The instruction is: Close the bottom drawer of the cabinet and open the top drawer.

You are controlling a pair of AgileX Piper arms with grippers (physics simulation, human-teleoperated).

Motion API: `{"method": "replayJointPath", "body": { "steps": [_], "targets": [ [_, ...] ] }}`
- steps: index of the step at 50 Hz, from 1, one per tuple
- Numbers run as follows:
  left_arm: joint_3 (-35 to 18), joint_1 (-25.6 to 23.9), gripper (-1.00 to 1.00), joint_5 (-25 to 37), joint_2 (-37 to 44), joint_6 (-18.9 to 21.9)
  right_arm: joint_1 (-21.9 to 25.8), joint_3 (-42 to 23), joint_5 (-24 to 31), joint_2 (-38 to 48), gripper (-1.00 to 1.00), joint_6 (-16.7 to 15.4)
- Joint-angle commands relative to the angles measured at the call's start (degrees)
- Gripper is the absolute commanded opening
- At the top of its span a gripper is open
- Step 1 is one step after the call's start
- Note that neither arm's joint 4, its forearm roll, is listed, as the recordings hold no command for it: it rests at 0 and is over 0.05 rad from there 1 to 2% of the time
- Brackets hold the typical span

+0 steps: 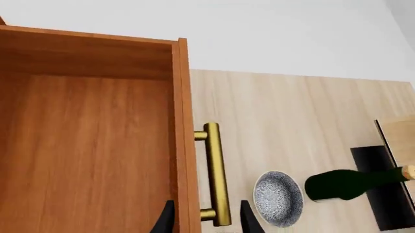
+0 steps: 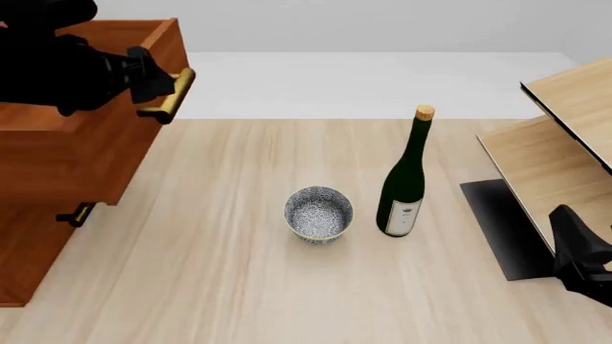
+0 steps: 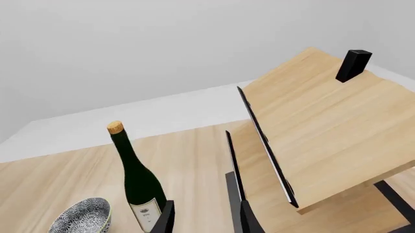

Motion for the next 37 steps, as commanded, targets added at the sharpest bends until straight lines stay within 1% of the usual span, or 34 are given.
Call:
{"method": "replayJointPath", "body": {
  "steps": [1,20,32,37],
  "targets": [
    [-0.24,-3.47,1.0,-0.53,1.15,-0.65,-0.04,-0.02,0.05,-0.04,1.0,-0.02],
    [-1.46,-8.84,1.0,-1.36,2.02,-1.79,-0.07,-0.04,-0.13,0.16,1.0,-0.1],
    [-2.01,-10.87,1.0,-1.72,2.03,-2.46,0.06,-0.06,0.09,-0.1,1.0,-0.22],
    [-3.24,-11.52,1.0,-1.73,1.33,-2.35,0.0,-0.04,0.0,-0.11,1.0,-0.33]
  ]
}}
